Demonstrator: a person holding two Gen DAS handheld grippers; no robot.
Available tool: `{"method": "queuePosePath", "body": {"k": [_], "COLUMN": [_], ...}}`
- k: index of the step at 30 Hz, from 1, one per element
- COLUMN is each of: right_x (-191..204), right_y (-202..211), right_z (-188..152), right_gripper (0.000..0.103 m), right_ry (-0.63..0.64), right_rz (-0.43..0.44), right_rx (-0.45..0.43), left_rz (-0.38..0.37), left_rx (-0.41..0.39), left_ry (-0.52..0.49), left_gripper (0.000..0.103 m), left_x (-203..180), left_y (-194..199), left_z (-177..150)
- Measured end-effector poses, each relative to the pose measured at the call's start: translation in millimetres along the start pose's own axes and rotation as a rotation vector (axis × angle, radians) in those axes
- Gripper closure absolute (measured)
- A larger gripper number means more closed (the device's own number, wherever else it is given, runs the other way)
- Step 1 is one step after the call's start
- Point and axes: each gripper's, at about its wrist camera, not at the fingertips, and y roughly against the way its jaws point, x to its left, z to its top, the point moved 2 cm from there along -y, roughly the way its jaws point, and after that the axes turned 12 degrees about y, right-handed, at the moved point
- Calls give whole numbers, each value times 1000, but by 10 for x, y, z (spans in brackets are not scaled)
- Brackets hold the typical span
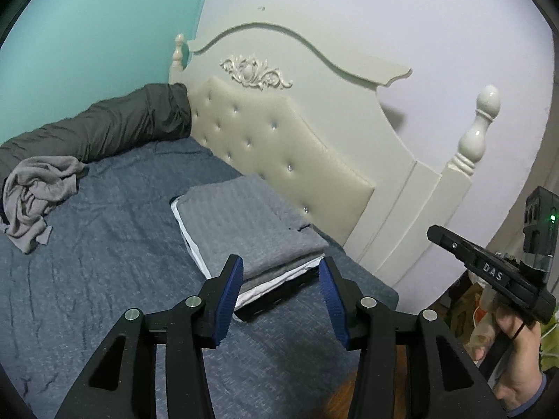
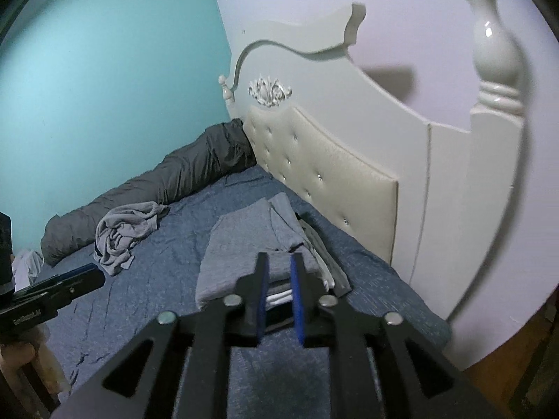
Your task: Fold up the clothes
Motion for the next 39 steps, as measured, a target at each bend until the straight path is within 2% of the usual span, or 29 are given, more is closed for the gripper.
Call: {"method": "queuePosePath", "body": {"k": [2,5,7,8,11,13,15,17,22,27,31,35,39], "right_x": [64,164,225,256,343,401,468,520,662,737,771,805,839], "right_y": [119,272,362,408,549,634,705,759,860,926,953,980,1007], "right_z": [1,4,-3,-9,-54,-83,-106,-134,-201,-283,-360,-436,-512], "right_gripper": [67,64,63,57,39,38,35,30,26,17,15,6,5], "right_ry": [4,21,26,27,14,13,15,10,19,13,4,-5,-14], "right_rz": [3,3,-5,-9,-9,-24,-37,-26,-27,-36,-42,-47,-53], "right_rx": [-11,-17,-19,-20,-26,-31,-36,-36,-31,-33,-36,-39,-42], "left_rz": [-3,-4,-8,-10,-9,-3,3,12,15,19,35,43,51], "left_rx": [-10,-24,-34,-34,-38,-42,-44,-63,-87,-118,-132,-135,-128], "left_ry": [-3,-10,-12,-12,-19,-26,-31,-46,-48,-57,-56,-49,-47], "left_gripper": [50,49,45,39,37,35,26,25,22,6,3,0,0], "left_x": [5,26,53,69,102,122,145,160,220,246,276,318,356], "left_y": [115,286,406,458,597,675,744,813,940,1060,1131,1172,1195], "left_z": [-11,-50,-82,-101,-153,-187,-223,-254,-313,-365,-405,-449,-520]}}
